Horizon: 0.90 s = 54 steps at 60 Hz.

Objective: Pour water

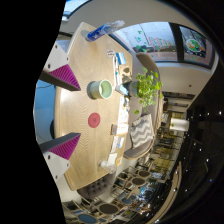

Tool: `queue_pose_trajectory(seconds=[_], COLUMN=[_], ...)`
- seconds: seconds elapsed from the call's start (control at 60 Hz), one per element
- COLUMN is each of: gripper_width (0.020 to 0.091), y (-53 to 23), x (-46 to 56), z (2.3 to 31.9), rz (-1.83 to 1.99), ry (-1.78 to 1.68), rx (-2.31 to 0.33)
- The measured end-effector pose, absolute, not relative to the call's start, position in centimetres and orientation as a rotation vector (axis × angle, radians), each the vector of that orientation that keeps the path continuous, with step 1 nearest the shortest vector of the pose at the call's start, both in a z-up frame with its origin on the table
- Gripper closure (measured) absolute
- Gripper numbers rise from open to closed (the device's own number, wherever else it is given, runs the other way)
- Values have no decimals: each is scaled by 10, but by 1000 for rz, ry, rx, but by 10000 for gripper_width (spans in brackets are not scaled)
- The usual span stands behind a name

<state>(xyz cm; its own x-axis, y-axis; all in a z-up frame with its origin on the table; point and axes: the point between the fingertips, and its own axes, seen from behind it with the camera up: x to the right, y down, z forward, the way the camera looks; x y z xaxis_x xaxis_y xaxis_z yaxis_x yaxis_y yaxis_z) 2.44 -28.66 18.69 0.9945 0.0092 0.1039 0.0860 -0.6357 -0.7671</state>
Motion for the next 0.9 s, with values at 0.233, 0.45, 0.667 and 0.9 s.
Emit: queue_pose_trajectory(seconds=[0.233,0.45,0.667,0.9], gripper_width=[244,247,243,242], y=[-301,-325,-315,-245], x=[-46,-159,-301,-397], z=[160,127,107,114], rz=[-174,-77,104,160], ry=[-52,-75,-174,-166], rx=[-2293,-2318,-2281,-2136])
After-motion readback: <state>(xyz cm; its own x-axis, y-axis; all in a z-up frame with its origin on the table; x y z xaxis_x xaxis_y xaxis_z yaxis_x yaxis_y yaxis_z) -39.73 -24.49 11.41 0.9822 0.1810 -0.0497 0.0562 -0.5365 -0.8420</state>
